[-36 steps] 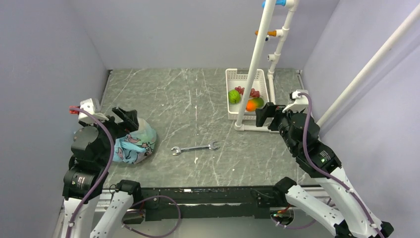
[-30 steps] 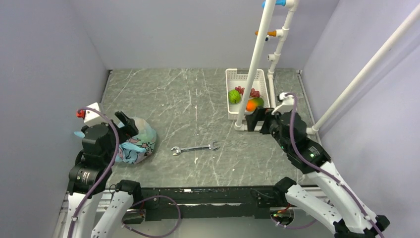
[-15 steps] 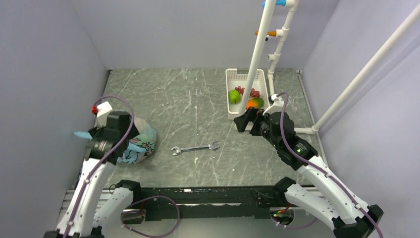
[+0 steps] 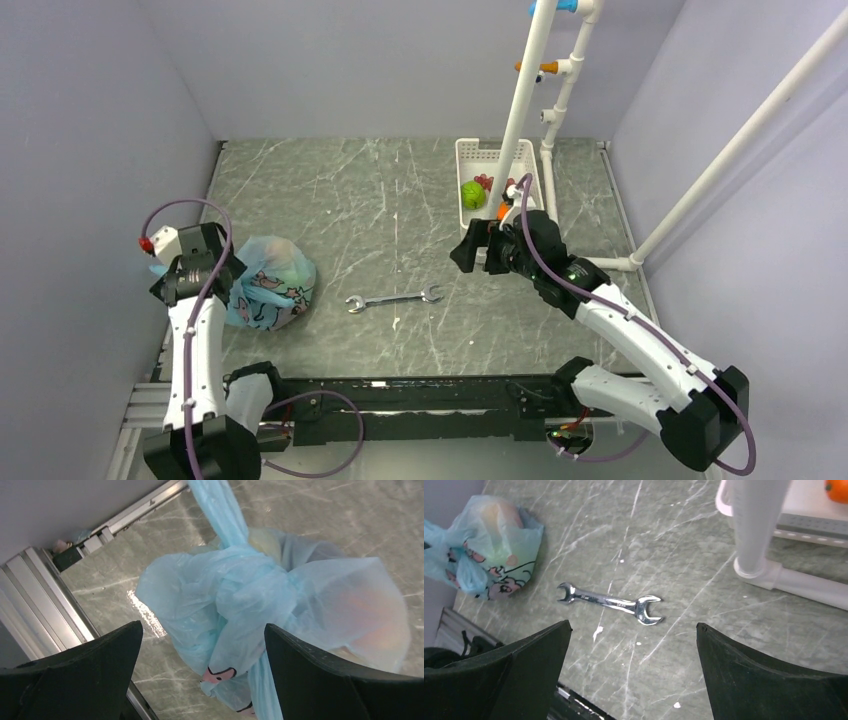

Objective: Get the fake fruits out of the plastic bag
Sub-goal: Adjust the plastic bag at the center of the board.

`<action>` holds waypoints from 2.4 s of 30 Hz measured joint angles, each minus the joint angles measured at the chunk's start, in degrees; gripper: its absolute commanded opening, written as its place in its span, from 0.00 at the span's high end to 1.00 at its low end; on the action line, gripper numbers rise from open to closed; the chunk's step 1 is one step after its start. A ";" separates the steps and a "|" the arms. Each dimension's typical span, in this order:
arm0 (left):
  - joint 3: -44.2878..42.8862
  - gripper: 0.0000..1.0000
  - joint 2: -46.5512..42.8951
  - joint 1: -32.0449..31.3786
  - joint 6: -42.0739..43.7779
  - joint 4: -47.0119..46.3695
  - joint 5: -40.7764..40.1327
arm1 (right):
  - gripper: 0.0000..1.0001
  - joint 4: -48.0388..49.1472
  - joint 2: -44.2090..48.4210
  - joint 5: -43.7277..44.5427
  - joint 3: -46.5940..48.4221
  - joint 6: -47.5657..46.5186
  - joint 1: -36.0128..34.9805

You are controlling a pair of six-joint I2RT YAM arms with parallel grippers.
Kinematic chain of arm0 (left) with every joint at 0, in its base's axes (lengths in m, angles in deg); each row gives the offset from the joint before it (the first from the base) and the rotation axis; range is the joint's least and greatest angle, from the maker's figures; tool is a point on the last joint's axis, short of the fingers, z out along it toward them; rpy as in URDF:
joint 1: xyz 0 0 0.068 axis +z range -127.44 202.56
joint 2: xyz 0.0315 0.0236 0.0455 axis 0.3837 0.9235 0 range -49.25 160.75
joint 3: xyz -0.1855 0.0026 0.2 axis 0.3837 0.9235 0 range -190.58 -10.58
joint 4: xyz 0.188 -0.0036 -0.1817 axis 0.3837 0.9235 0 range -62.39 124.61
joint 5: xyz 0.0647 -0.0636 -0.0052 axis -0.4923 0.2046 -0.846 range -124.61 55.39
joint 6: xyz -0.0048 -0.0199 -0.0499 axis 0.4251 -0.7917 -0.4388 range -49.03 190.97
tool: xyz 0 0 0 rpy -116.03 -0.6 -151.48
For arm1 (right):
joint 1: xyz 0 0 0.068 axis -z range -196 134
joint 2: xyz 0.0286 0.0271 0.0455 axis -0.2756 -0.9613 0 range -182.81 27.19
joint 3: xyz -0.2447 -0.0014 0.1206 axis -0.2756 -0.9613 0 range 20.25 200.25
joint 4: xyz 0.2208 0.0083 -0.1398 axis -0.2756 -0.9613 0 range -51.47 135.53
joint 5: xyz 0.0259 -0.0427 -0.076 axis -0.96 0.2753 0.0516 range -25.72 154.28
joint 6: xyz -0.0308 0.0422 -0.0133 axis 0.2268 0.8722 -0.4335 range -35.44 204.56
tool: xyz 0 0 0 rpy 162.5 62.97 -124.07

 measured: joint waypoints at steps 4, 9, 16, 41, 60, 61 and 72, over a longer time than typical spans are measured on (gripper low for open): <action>2.86 0.05 1.22 1.73 -0.46 -0.98 1.31 | 0.00 1.75 0.15 -4.20 -0.39 -0.24 0.00; 3.06 0.01 2.69 2.47 0.66 -3.19 4.55 | 0.00 3.32 -1.81 -5.88 -0.24 -0.22 -0.68; 3.04 0.20 6.34 3.08 2.75 -4.83 9.51 | 0.00 0.85 -7.04 -3.82 1.68 1.75 -1.33; 3.04 0.65 3.30 3.37 10.03 -8.02 21.62 | 0.00 7.74 -23.26 -11.43 11.43 2.16 -19.23; 1.31 0.94 10.82 1.40 18.95 -9.40 44.61 | 0.00 7.89 -29.11 -4.28 16.26 1.22 -21.66; 1.40 0.95 10.40 0.33 19.17 -9.99 45.72 | 0.00 7.76 -29.90 -4.28 17.25 1.01 -21.66; 2.29 1.00 8.85 -15.21 21.14 -13.20 53.37 | 0.00 7.45 -30.91 -3.67 18.56 -0.17 -21.70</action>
